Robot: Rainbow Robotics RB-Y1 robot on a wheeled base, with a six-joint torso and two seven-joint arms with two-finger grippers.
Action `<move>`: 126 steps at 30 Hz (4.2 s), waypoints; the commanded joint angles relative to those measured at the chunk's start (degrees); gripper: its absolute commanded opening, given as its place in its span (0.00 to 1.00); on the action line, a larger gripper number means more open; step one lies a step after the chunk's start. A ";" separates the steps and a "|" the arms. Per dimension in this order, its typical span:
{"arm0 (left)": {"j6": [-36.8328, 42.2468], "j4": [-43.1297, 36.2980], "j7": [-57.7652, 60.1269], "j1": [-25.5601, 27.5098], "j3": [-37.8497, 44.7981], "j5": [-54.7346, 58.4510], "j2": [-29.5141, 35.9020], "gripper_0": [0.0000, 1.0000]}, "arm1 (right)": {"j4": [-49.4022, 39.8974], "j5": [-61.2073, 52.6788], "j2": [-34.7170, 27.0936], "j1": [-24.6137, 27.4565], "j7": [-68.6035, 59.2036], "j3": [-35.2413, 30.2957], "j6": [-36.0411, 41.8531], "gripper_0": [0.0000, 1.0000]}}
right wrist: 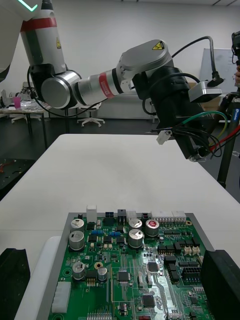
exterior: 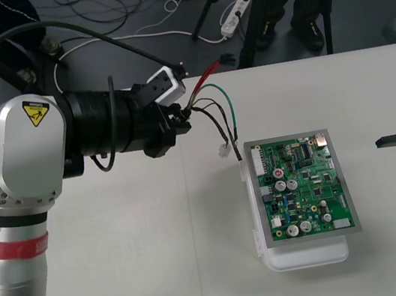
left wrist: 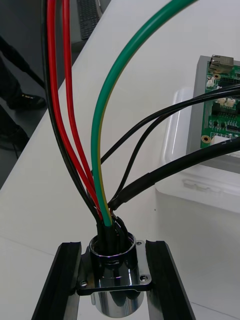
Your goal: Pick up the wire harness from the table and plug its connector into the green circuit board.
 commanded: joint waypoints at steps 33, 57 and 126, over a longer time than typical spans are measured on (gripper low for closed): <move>10.71 -11.75 0.68 4.44 -10.00 -27.31 -8.79 0.00 | 0.31 0.23 0.11 -1.31 1.50 0.58 -0.76 1.00; 13.17 -12.89 1.30 6.20 -9.39 -21.07 -4.66 0.00 | 1.19 1.37 3.89 1.32 1.32 0.75 -0.76 1.00; 13.17 -12.80 2.44 6.46 -9.47 -19.23 -4.66 0.00 | -54.79 4.71 2.83 31.91 -54.05 -44.78 61.64 1.00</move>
